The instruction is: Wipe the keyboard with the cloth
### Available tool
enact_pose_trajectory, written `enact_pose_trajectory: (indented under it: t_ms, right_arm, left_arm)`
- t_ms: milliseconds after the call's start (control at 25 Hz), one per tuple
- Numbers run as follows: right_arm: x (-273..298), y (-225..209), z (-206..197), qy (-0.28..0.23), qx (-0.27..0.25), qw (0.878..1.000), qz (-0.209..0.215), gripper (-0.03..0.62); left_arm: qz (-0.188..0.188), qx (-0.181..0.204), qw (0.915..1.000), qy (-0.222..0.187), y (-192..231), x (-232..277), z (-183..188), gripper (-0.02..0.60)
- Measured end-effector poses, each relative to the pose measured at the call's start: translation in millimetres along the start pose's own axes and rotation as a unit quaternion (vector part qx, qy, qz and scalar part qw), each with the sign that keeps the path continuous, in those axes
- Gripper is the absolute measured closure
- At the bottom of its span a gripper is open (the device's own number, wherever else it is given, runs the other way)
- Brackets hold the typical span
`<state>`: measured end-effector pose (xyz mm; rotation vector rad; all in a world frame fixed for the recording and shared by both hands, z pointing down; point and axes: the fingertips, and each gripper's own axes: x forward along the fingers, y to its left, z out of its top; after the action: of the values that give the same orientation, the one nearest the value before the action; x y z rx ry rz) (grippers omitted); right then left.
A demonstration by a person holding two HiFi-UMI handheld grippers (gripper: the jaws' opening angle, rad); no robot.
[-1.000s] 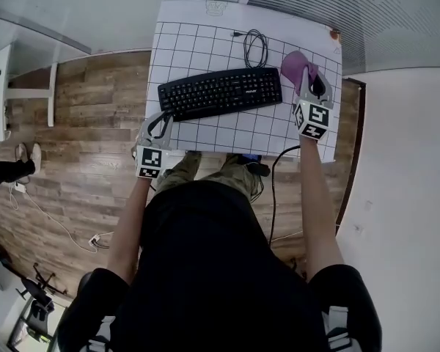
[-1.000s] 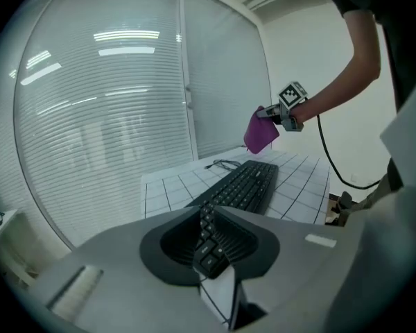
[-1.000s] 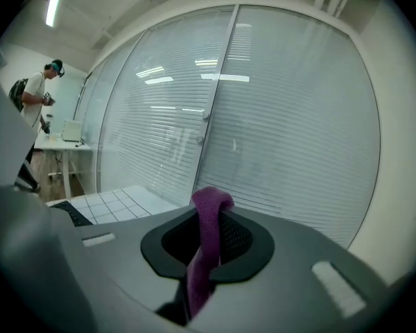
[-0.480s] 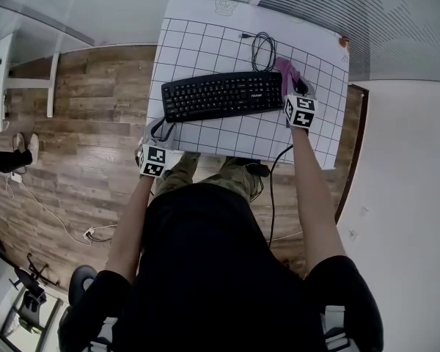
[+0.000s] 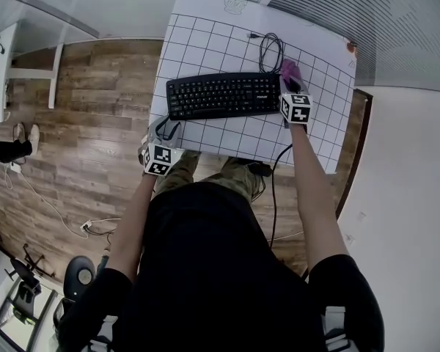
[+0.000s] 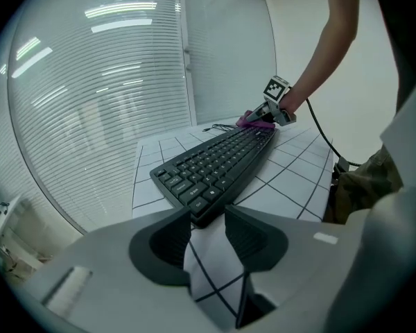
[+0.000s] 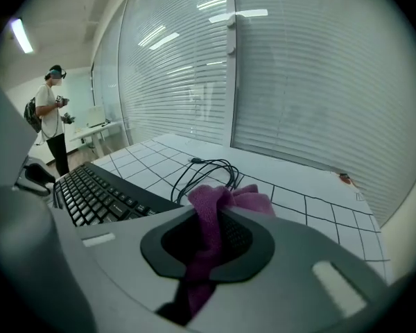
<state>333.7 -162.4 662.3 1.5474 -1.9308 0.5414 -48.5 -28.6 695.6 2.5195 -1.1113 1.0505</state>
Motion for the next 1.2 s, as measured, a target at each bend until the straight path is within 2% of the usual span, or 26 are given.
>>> enact_pose_trajectory:
  t_ms: [240,400,480,680,1200]
  right_arm:
    - [2.8,8.2,-2.2,0.001,-0.013,1.0,0.006,0.553]
    - [6.8,13.0,-3.0,0.007,-0.01,1.0,0.013,0.553]
    - [8.1,15.1,-3.7,0.011,-0.007,1.0,0.017,0.553]
    - [8.5,17.9,-3.5,0.015,0.001,1.0,0.026,0.553]
    - [9.3,33.1,-3.5,0.02,0.032,0.998,0.047,0.553]
  left_arm:
    - [0.015,0.003,0.9999,0.0,2.4,0.9,-0.1,0.433]
    - [0.003,0.001,1.0,0.003,4.9,6.1,-2.3,0.431]
    - [0.007,-0.006,1.0,0.0,4.9,7.1,-3.0,0.414]
    - [0.003,-0.022,0.9996,-0.015,5.4,7.3,-3.0,0.419]
    - [0.011,-0.009,0.9997,-0.022,5.2,6.7,-3.2,0.419]
